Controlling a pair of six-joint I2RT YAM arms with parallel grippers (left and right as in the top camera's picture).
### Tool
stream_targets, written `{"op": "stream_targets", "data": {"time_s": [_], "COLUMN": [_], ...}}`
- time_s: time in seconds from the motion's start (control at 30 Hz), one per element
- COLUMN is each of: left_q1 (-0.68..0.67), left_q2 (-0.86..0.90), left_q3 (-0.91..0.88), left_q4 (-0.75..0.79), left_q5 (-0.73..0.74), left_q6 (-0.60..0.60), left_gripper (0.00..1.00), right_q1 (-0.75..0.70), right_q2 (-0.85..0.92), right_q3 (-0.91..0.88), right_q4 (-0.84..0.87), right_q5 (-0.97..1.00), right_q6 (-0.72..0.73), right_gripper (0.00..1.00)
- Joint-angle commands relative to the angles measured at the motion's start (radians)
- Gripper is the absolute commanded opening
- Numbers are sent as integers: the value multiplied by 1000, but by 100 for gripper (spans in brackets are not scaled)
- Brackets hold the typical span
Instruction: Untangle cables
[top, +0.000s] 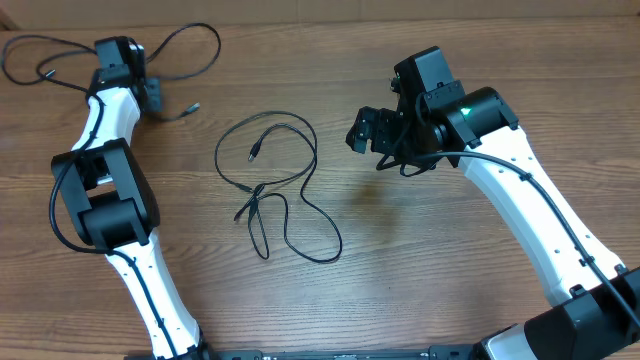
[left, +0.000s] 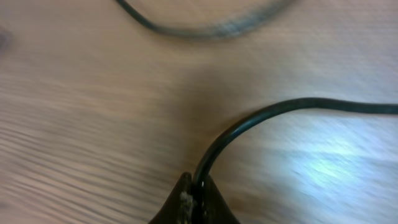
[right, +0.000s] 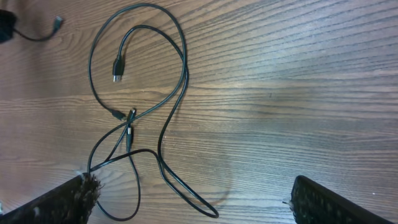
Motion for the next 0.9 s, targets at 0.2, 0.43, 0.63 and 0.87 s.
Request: {"op": "stream_targets", "data": {"time_s": [0.2,0.43,0.63,0.87], "left_q1": [-24,52,109,105], "left_q2": [-24,46,69,-83], "left_q3": [161,161,161,162], "left_q4": [385,296,122,-26], "left_q5": [-76,14,35,307], "left_q6": [458,262,-42,-278], "left_gripper": [7,59,99,100], "right_q1": [7,7,7,7], "right_q2": [5,5,5,5], "right_q3": [-5,-5,-5,-5], "right_q4": [1,-5,2,2], "right_q5": [-3,-3,-3,-3], "right_q6": [6,6,7,6], "right_gripper": [98,98,98,98]}}
